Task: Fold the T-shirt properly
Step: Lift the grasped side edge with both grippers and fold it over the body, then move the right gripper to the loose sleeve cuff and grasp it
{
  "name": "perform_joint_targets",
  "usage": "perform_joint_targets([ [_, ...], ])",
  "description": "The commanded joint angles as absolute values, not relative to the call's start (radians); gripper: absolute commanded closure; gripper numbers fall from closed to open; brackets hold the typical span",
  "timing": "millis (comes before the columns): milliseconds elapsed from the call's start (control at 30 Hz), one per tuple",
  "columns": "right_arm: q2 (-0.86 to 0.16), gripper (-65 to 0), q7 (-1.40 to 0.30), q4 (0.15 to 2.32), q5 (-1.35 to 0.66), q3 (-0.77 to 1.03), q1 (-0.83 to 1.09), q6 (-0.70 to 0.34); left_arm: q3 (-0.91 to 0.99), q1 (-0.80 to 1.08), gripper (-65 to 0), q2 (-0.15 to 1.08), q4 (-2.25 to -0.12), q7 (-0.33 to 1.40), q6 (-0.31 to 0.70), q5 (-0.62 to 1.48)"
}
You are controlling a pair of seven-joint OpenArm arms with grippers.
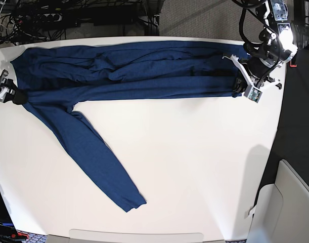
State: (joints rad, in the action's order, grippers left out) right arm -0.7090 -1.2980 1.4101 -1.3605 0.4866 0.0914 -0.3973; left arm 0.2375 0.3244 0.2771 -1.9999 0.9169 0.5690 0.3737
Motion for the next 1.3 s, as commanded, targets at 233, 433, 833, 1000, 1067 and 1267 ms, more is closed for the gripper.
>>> perform_joint_targets([
  [233, -0.751, -0.4, -1.288, 1.425, -1.379, 0.496, 0.136, -0.395, 0.254, 0.354, -2.5, 0.309, -2.011, 0.901, 0.567, 0.380],
  [433, -0.746, -2.5, -1.288, 1.425, -1.313, 0.492, 0.153, -0.395, 0.246, 0.358, -2.5, 0.306, -1.968, 0.901, 0.567, 0.378],
  [833, -0.740, -42.4, -1.264, 1.454, -1.265, 0.503, 0.099, -0.390, 0.246, 0.349, -16.1, 0.308, -1.902, 0.901, 0.562, 0.378],
  [1000, -0.688, -43.1, -1.237, 1.477, -1.230, 0.478, -0.018, -0.390, 0.248, 0.348, -24.3, 0.302, -1.956, 0.901, 0.562, 0.378],
  [1067, -0.654, -43.1, -1.237, 1.477, -1.144, 0.421, -0.113, -0.390, 0.248, 0.346, -26.3, 0.302, -1.975, 0.901, 0.562, 0.378],
  [1267, -0.501, -43.1, -1.237, 1.415, -0.782, 0.217, -0.384, -0.392, 0.255, 0.332, -26.9, 0.300, -1.989, 0.900, 0.562, 0.380],
])
